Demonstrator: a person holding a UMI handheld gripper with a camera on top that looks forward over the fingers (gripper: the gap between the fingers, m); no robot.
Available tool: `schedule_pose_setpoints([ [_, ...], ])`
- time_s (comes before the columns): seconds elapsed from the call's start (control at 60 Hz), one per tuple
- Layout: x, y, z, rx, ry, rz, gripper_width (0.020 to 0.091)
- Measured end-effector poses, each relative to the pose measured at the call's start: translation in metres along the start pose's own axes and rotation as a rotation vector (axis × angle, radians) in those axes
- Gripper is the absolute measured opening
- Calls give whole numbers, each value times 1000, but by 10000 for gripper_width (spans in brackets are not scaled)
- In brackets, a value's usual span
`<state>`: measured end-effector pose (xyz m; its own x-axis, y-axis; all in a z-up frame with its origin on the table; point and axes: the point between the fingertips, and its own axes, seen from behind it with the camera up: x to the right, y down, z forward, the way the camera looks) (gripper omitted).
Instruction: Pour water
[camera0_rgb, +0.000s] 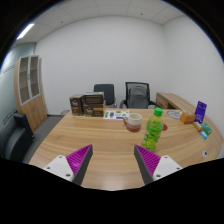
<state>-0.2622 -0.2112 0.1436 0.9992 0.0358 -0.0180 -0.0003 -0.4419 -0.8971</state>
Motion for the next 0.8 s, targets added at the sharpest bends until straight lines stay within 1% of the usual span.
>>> schedule_pose_setpoints([
  [0.083,42,22,11,-18,35,2,859],
  [0.1,22,14,-1,-23,46,7,860],
  [0.133,67,31,14,-19,66,9,861],
  [0.233,118,40,34,3,92,36,858],
  [0.383,155,28,76,72,84,30,859],
  [0.583,165,6,137,142,66,-15,860],
  [0.617,166,0,143,161,70,-23,850],
  [0.65,167,-4,149,175,71,-33,830],
  [0.7,167,-5,158,182,72,-32,773],
  [0.717,168,-6,160,187,71,-29,744],
  [0.783,164,-11,166,214,52,-8,582],
  [0.8,165,-10,167,211,54,-6,571],
])
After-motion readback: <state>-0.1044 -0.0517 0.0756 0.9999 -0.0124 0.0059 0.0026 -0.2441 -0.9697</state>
